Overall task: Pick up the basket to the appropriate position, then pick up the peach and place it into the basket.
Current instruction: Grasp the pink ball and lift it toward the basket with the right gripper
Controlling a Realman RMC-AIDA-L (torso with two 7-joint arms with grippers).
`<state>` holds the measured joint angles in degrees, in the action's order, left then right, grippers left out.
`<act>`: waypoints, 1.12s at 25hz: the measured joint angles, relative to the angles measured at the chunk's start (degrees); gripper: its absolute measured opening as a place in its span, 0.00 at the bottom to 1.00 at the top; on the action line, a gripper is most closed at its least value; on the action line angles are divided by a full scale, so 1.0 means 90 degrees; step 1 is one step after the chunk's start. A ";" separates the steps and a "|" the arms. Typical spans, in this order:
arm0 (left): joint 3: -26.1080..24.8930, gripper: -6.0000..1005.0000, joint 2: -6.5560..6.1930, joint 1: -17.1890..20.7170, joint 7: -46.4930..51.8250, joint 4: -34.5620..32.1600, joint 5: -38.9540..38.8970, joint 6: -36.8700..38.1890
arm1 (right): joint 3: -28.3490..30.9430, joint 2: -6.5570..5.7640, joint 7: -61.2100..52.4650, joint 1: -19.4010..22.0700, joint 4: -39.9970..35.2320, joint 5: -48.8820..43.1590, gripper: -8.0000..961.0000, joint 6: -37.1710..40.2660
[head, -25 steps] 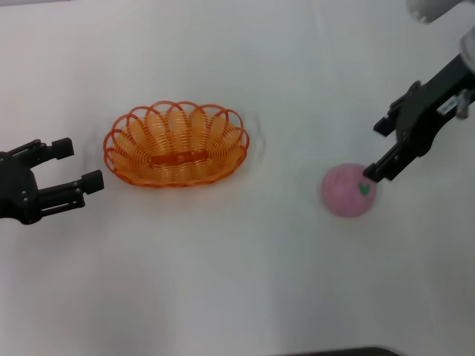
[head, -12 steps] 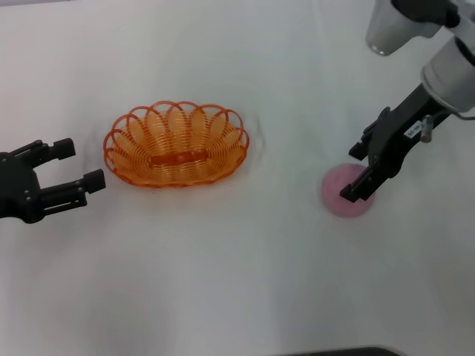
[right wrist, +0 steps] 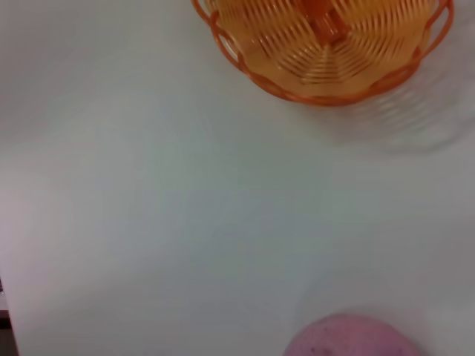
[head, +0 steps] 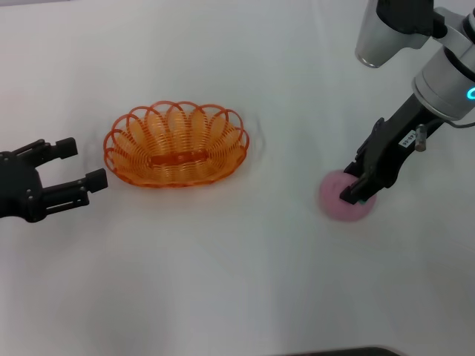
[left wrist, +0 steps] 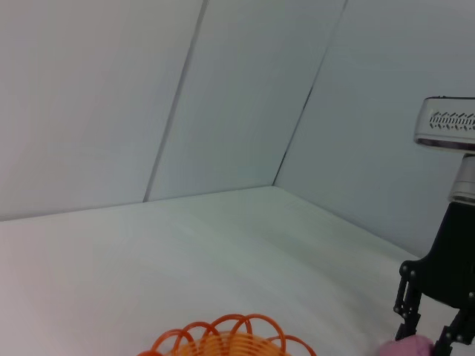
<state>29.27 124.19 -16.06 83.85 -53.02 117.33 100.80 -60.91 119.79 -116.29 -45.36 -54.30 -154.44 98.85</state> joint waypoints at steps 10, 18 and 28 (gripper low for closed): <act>-0.0001 0.88 -0.0020 -0.0029 0.0000 0.0121 0.0000 -0.0013 | -0.0050 -0.0006 0.0015 -0.0021 0.0008 -0.0016 0.35 0.0003; 0.0000 0.87 -0.0023 -0.0033 0.0021 0.0120 0.0000 -0.0019 | -0.0049 -0.0019 0.0006 -0.0058 -0.0013 -0.0035 0.09 0.0012; 0.0009 0.87 -0.0031 -0.0036 0.0031 0.0120 0.0000 -0.0019 | 0.0710 -0.0073 0.0089 -0.0029 -0.0382 0.0265 0.06 -0.0131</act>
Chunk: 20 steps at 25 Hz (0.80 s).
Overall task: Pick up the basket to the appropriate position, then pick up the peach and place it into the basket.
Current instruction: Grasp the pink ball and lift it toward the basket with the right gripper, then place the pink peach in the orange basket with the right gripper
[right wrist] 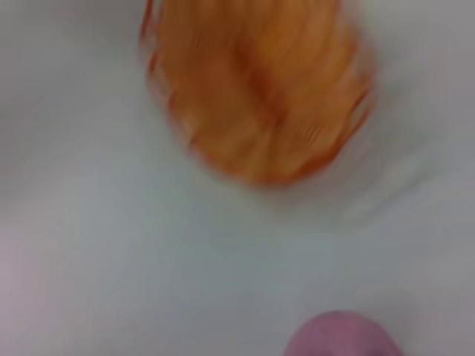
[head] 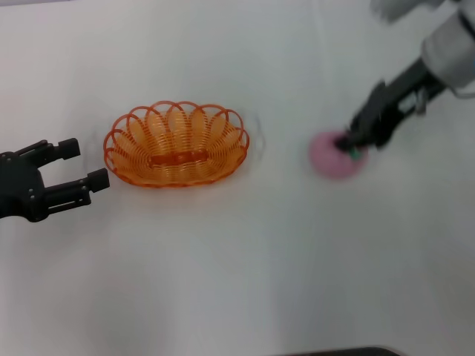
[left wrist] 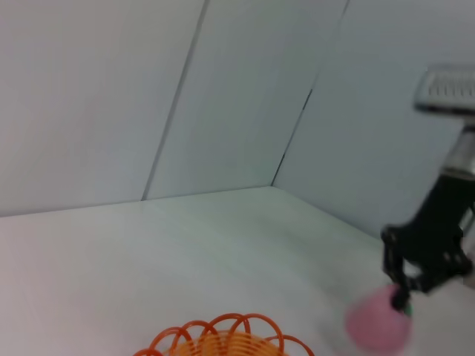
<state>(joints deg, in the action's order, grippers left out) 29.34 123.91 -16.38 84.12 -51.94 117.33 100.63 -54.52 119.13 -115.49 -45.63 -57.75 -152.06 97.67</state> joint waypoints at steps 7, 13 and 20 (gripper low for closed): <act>0.0002 0.87 0.0002 -0.0021 0.0024 -0.0002 0.0153 -0.0021 | 0.0818 -0.0069 0.0070 0.0064 -0.0335 0.1776 0.06 -0.0214; -0.0003 0.87 0.0002 -0.0028 0.0027 -0.0029 0.0161 -0.0010 | 0.0016 0.0082 0.0092 -0.0104 0.0170 0.2806 0.06 -0.1109; 0.0015 0.87 0.0002 -0.0069 0.0028 0.0009 0.0165 -0.0024 | -0.1210 0.0119 0.0347 -0.0428 0.1488 0.3719 0.06 -0.2297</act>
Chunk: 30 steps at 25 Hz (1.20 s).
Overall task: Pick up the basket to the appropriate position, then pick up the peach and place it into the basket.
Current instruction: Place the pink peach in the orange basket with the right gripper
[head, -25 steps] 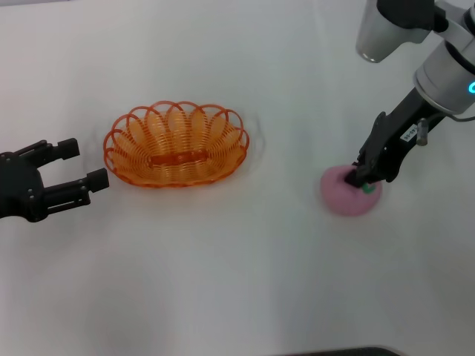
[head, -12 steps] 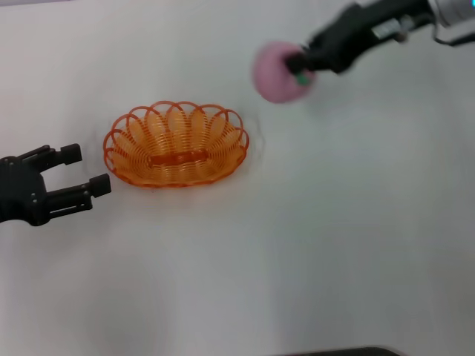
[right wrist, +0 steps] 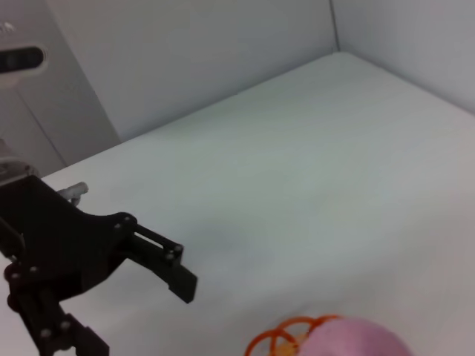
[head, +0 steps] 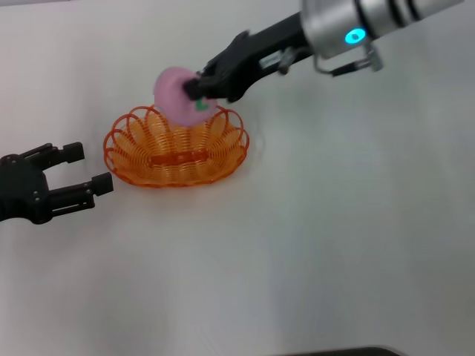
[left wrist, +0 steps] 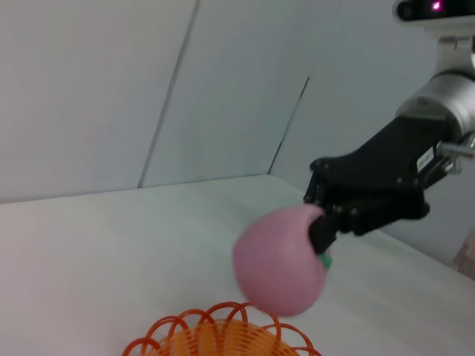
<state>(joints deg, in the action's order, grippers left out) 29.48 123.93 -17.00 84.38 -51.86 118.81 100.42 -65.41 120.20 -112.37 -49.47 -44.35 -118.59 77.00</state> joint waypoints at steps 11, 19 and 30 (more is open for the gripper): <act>0.0145 0.87 0.0000 -0.0015 0.0081 0.0001 0.0002 -0.0013 | -0.0962 0.0005 0.0192 -0.0002 0.0633 0.0772 0.06 -0.0776; 0.0181 0.87 0.0000 -0.0018 0.0105 0.0000 0.0002 -0.0030 | -0.0978 0.0004 0.0122 0.0049 0.0643 0.0863 0.18 -0.0915; 0.0191 0.87 0.0000 -0.0025 0.0107 0.0000 0.0002 -0.0055 | -0.0915 -0.0010 0.0248 0.0097 0.0716 0.1046 0.61 -0.0928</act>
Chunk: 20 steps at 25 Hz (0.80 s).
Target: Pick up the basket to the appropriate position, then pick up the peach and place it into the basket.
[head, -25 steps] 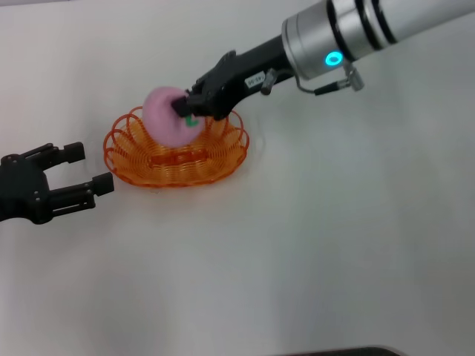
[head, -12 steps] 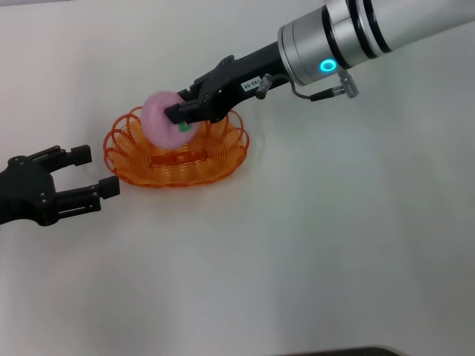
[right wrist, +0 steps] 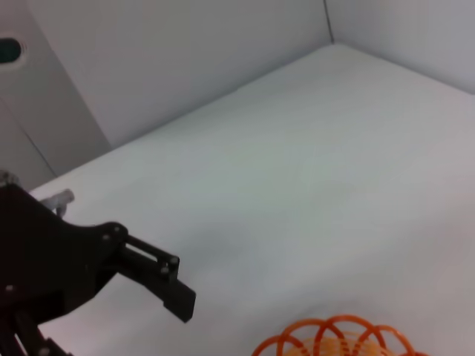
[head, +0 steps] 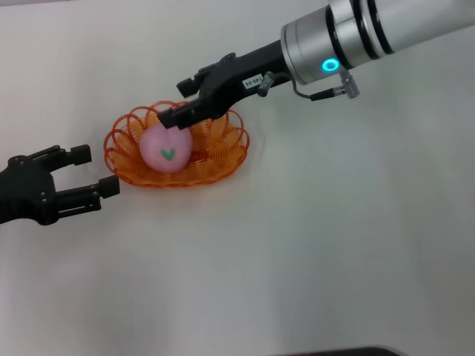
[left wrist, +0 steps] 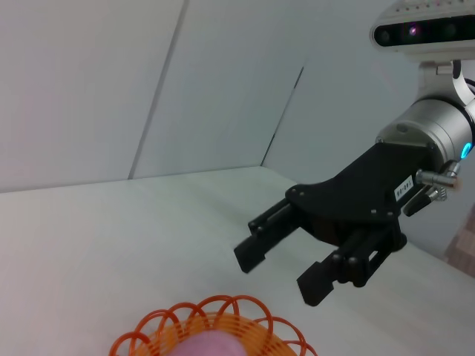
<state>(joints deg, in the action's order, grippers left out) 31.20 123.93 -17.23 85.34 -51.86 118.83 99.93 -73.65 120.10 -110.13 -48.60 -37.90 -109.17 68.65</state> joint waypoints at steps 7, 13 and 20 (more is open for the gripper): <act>-0.0029 0.87 -0.0002 -0.0001 0.0110 0.0000 -0.0012 0.0077 | 0.0918 -0.0091 0.1266 0.0671 -0.0067 0.1118 0.96 0.0996; -0.0079 0.87 -0.0003 0.0030 0.0115 0.0000 -0.0026 0.0031 | 0.2206 -0.0114 0.2717 0.1598 0.0019 0.1279 0.97 0.2024; -0.0352 0.87 0.0004 0.0080 0.0001 0.0157 -0.0069 0.0056 | 0.2457 -0.0442 0.3124 0.2691 0.0022 0.1159 0.96 0.2813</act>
<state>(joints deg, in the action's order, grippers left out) 28.04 123.97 -16.51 85.35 -50.44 118.21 100.43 -51.54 116.13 -82.01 -24.39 -37.71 -98.74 93.96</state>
